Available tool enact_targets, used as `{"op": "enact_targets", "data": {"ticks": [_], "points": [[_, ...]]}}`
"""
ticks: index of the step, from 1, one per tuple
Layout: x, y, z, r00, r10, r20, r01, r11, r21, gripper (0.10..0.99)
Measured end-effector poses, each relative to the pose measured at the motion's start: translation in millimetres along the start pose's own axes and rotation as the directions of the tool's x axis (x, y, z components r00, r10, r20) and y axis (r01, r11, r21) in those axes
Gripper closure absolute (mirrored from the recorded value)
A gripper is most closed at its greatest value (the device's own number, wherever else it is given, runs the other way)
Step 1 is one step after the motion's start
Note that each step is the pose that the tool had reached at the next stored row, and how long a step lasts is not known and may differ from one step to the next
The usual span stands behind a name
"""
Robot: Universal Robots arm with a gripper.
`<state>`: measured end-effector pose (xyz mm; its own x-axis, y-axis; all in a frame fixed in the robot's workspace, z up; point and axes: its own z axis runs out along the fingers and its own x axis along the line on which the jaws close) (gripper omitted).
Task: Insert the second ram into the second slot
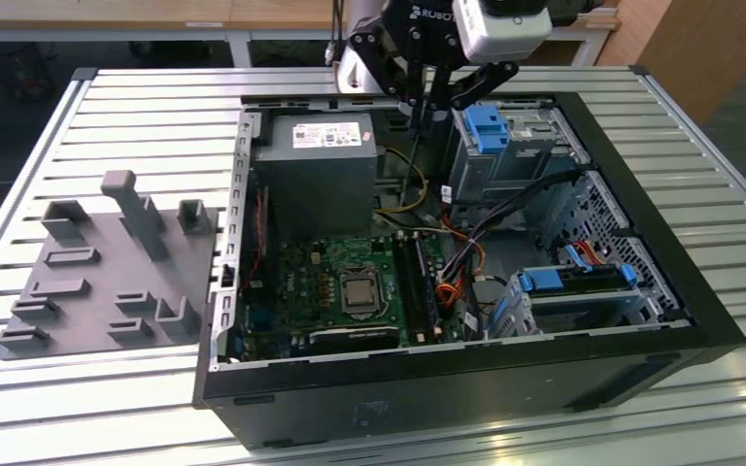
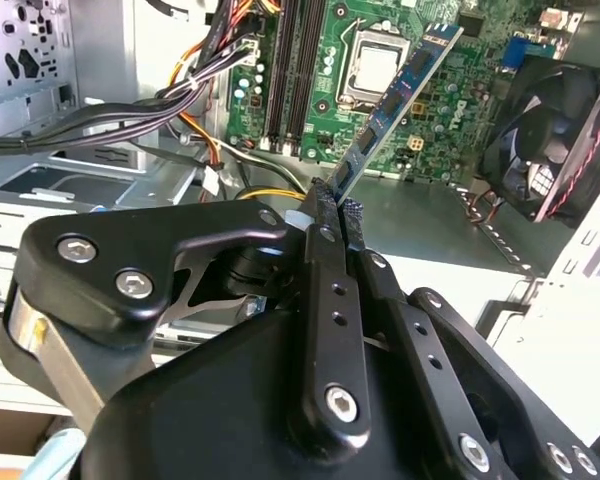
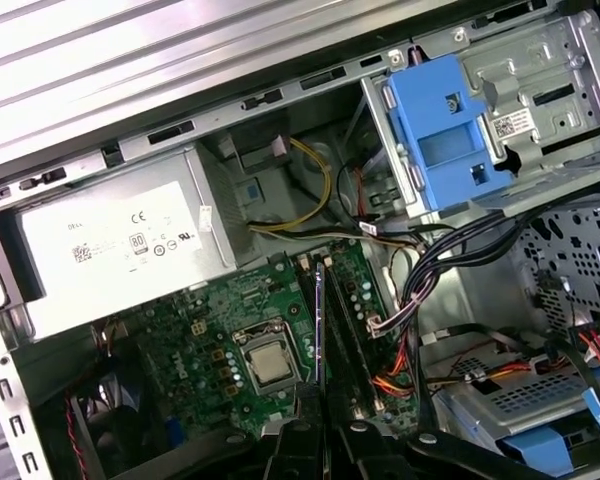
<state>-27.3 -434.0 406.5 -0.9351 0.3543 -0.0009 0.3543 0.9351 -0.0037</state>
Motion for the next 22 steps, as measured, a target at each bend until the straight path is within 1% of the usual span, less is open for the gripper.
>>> {"op": "enact_targets", "data": {"ticks": [11,12,22], "points": [[0.0,0.0,0.0,0.9971,-0.076,0.0003,0.076,0.9971,0.000,0.949],[0.0,0.0,0.0,0.9947,-0.103,0.0004,0.103,0.9947,0.000,0.949],[0.0,0.0,1.2,0.9945,-0.105,0.0004,0.105,0.9945,0.000,0.949]]}}
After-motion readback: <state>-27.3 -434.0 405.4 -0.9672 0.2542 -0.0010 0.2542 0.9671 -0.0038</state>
